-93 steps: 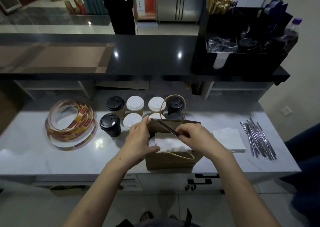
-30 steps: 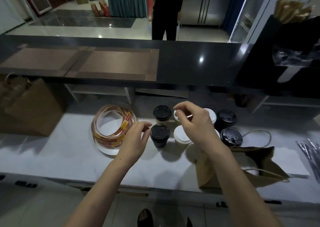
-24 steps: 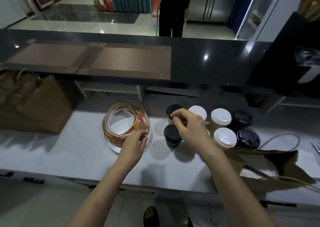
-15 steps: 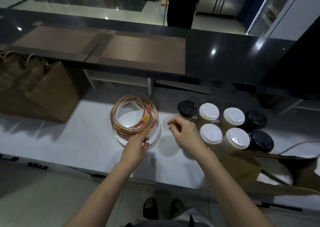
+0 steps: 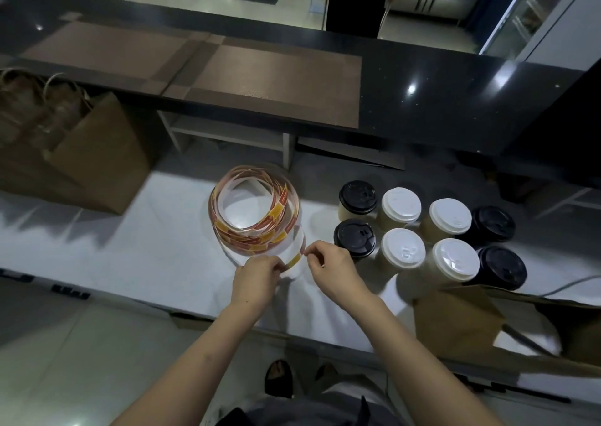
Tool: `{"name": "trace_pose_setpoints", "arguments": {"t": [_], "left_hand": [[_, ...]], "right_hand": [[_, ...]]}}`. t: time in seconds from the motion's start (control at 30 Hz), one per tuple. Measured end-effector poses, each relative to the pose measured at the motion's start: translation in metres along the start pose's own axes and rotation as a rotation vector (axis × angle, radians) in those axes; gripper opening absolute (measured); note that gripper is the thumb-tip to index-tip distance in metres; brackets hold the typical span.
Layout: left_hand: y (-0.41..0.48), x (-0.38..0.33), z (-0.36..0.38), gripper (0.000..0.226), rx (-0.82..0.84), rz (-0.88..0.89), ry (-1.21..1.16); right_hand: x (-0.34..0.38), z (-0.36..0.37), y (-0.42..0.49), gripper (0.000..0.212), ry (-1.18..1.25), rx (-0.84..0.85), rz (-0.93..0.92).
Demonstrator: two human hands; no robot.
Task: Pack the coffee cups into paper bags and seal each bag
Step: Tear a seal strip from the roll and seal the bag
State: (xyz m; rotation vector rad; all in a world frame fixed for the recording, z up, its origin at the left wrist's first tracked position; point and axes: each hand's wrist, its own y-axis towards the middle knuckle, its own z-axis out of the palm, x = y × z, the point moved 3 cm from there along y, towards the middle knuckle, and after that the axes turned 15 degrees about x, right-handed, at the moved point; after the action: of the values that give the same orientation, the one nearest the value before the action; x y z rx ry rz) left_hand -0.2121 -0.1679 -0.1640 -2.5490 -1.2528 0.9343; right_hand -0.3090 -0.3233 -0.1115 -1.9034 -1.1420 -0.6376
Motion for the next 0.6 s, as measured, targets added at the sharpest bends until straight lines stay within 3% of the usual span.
{"name": "trace_pose_setpoints", "arguments": {"t": [0.1,0.27,0.47,0.6], "left_hand": [[-0.010,-0.001,-0.012,0.016,-0.013,0.046,-0.275],[-0.023,-0.005,-0.036,0.014,-0.061,0.129,-0.448],[-0.028,-0.008,-0.048,0.013,-0.044,0.140,-0.487],[-0.031,-0.008,-0.051,0.014,-0.016,0.126,-0.456]], "right_hand": [[-0.003,0.002,0.002,0.018,0.055,-0.020,0.028],[0.006,0.003,0.010,0.016,0.203,-0.080,0.018],[0.026,-0.003,0.012,0.012,0.537,-0.194,-0.072],[0.036,-0.008,0.009,0.009,0.637,-0.231,-0.137]]}}
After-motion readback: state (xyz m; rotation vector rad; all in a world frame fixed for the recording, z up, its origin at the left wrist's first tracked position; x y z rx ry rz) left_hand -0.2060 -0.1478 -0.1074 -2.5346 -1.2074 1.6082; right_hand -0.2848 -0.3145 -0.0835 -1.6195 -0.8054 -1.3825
